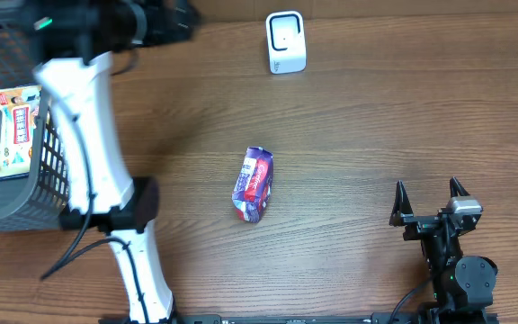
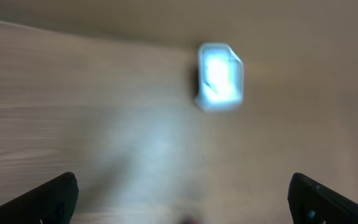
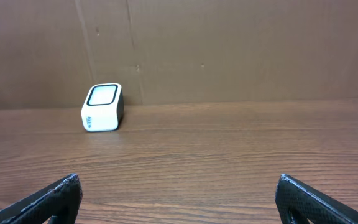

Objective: Scan the item barcode
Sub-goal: 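Reach the left gripper into the basket and grasp the yellow snack bag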

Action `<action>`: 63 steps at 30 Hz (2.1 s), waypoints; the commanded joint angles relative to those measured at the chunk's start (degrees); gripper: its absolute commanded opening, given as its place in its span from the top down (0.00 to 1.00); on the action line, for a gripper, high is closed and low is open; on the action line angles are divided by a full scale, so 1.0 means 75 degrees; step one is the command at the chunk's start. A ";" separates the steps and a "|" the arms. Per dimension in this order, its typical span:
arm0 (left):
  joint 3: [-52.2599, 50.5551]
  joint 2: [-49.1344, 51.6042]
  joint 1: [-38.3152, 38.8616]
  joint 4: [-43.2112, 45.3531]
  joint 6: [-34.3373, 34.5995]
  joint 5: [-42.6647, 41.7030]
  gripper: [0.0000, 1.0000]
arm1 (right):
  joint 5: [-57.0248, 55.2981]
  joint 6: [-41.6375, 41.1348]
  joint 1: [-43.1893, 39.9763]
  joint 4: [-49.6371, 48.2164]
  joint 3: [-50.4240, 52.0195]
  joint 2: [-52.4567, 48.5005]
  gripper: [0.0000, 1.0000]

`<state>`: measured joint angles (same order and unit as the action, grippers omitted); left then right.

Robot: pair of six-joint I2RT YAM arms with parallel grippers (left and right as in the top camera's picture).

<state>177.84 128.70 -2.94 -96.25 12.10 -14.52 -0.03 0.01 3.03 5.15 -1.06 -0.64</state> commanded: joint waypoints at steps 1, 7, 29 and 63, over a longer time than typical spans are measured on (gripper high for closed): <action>0.0224 -0.0338 -0.1244 -0.0073 0.1058 0.1521 0.00 | -0.0047 0.0035 -0.0020 -0.0044 0.0082 0.0055 0.00; 0.0099 -0.0434 -0.3264 -0.0076 0.1099 0.0985 0.00 | -0.0047 0.0035 -0.0020 -0.0044 0.0079 0.0055 0.00; -0.5371 -0.0417 -0.4255 0.2457 -0.0912 0.3354 0.00 | -0.0047 0.0035 -0.0020 -0.0047 0.0082 0.0055 0.00; -0.8463 0.1169 -0.4401 0.6531 -0.3873 0.2355 0.00 | -0.0047 0.0035 -0.0020 -0.0044 0.0082 0.0055 0.00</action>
<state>114.87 135.00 -35.18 -47.33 -15.22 4.54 -0.03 -0.01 3.03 5.17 -1.06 -0.64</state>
